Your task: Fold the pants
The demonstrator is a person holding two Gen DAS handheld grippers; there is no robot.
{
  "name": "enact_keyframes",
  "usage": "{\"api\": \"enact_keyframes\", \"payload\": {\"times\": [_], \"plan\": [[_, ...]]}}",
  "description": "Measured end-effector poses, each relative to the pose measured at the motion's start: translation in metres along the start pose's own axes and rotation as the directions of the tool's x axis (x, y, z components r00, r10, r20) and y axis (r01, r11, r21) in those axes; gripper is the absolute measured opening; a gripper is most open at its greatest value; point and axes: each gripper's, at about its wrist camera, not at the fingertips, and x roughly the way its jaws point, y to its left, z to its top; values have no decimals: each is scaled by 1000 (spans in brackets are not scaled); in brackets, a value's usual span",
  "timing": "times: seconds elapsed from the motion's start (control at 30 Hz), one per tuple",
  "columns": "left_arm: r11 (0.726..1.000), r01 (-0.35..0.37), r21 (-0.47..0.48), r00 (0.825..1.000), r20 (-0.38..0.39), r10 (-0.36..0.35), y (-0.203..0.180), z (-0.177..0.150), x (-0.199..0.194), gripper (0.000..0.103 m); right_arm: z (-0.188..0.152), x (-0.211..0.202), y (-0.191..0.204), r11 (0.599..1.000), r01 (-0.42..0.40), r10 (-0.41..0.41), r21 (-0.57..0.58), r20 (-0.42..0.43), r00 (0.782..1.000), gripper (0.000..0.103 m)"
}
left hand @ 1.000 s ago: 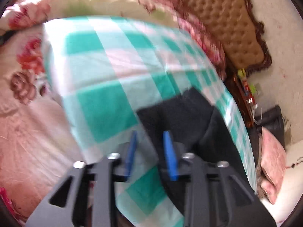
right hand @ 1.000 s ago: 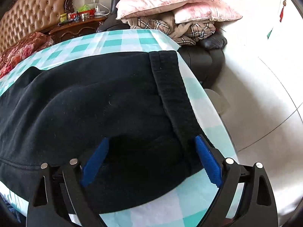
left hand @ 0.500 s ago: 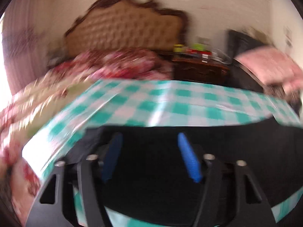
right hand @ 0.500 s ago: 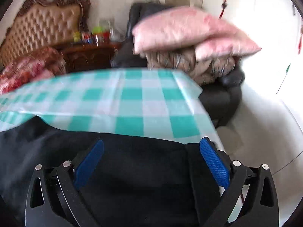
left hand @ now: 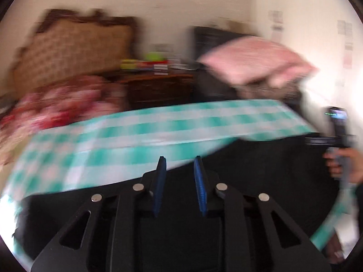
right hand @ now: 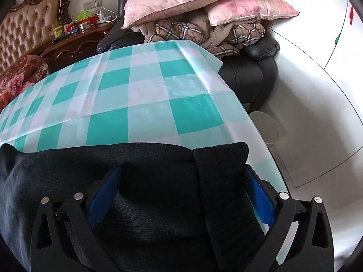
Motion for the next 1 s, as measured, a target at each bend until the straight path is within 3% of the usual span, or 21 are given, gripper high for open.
{"api": "enact_keyframes", "payload": {"times": [0.13,0.23,0.33,0.43,0.47,0.53,0.63,0.7,0.8,0.87,1.0], "plan": [[975,194,104,980,-72,-188,-82,21,61,25,-2,-3,0,1000,-3,3,2,8,1000,98],[937,335,102,925,-226,-306,-136,23,138,16,-2,-3,0,1000,-4,4,3,9,1000,98],[950,292,107,908,-344,-240,-159,15,208,8,-3,-3,-3,1000,-23,23,15,4,1000,98],[974,213,72,929,-323,-180,-152,27,237,2,-3,-3,-5,999,-38,38,25,4,999,98],[976,215,30,932,-306,-196,-147,34,237,2,-3,-3,-4,999,-34,34,22,6,999,98],[974,220,51,944,-264,-199,-152,39,227,7,-3,-4,-4,999,-32,31,22,10,999,98],[958,278,74,934,-252,-251,-166,33,214,16,-3,-4,-3,999,-27,26,19,15,1000,98],[956,277,101,928,-286,-239,-181,20,218,25,-3,-4,-3,999,-26,26,19,17,1000,98],[962,221,158,943,-285,-170,-199,12,232,27,-4,-4,-3,999,-26,26,20,17,1000,98],[970,213,118,940,-294,-171,-197,17,234,28,-3,-6,-4,999,-35,34,22,28,999,98],[965,201,171,947,-285,-147,-202,14,228,30,-15,-53,-32,982,-175,162,78,152,975,90]]}}
